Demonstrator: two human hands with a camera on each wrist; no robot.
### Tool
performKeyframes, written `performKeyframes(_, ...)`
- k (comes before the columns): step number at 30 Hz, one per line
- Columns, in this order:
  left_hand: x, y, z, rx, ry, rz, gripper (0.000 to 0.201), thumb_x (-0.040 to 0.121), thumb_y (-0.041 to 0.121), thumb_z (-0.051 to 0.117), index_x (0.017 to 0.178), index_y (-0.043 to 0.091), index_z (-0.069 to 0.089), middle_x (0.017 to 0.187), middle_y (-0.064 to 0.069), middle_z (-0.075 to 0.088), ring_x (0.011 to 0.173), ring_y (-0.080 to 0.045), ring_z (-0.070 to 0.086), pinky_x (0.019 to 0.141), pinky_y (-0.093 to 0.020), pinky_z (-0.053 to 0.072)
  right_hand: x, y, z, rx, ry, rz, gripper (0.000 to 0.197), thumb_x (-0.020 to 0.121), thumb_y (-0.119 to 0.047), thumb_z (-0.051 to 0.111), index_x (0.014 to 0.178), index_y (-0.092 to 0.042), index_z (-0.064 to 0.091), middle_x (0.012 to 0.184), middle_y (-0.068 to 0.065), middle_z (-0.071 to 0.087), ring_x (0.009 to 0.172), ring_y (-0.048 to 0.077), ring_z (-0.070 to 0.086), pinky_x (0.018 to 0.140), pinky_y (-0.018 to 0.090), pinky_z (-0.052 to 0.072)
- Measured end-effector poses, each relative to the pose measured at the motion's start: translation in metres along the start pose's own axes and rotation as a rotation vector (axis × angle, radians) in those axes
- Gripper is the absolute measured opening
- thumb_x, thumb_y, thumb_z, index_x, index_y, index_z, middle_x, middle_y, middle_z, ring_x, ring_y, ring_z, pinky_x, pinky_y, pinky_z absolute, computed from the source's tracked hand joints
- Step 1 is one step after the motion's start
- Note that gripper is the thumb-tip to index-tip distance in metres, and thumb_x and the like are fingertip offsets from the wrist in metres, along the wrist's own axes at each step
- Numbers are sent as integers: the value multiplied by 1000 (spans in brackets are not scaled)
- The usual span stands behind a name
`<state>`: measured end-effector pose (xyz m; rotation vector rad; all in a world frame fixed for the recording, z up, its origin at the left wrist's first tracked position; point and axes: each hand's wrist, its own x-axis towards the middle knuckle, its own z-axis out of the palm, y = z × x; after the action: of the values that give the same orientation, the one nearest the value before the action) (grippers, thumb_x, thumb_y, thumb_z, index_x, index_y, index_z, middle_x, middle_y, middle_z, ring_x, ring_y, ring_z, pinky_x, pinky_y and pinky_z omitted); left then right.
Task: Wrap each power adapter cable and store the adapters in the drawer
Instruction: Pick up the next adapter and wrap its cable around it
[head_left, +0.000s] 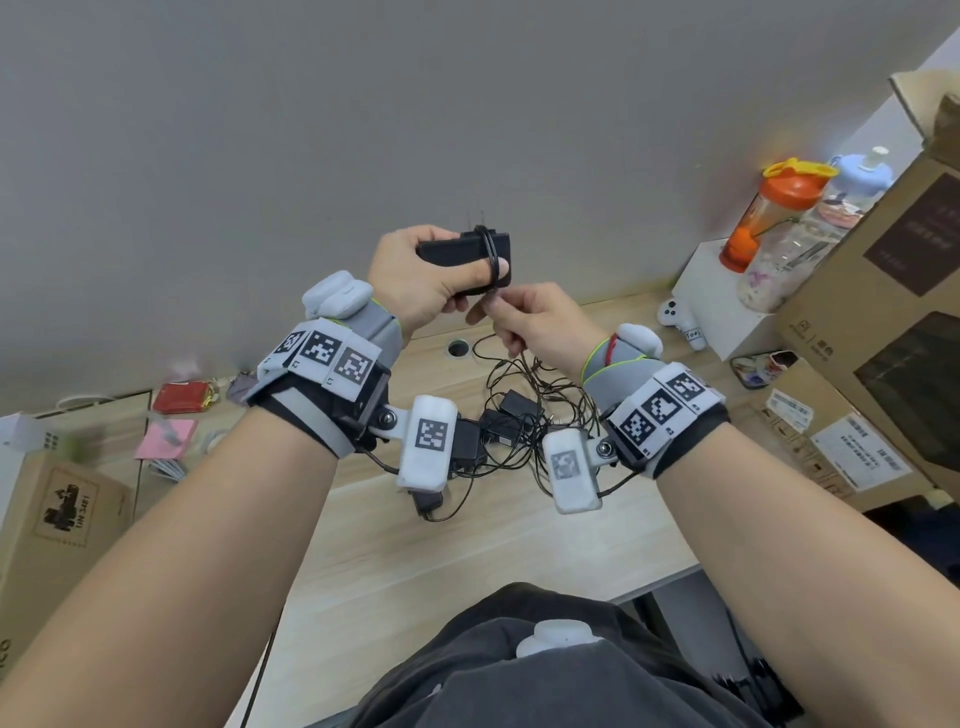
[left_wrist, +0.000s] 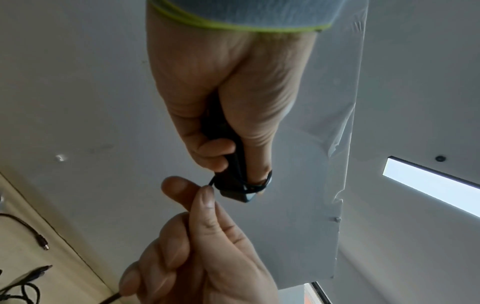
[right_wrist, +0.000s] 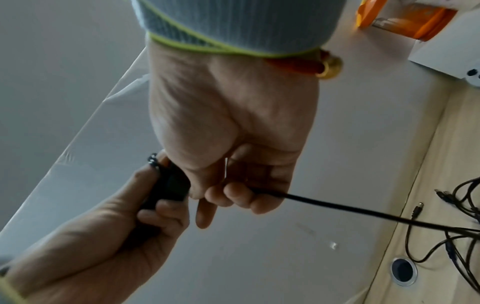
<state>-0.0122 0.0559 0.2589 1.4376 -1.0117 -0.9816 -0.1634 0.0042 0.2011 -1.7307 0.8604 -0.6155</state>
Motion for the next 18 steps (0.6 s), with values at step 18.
performKeyframes(18, 10, -23, -22, 315, -20, -49, 34, 61, 16, 90, 81, 17, 63, 75, -6, 68, 57, -23, 61, 63, -41, 56, 1, -35, -18, -204, 98, -98, 21, 86, -33, 72, 72, -18, 71, 66, 7, 46, 64, 18, 35, 63, 29, 28)
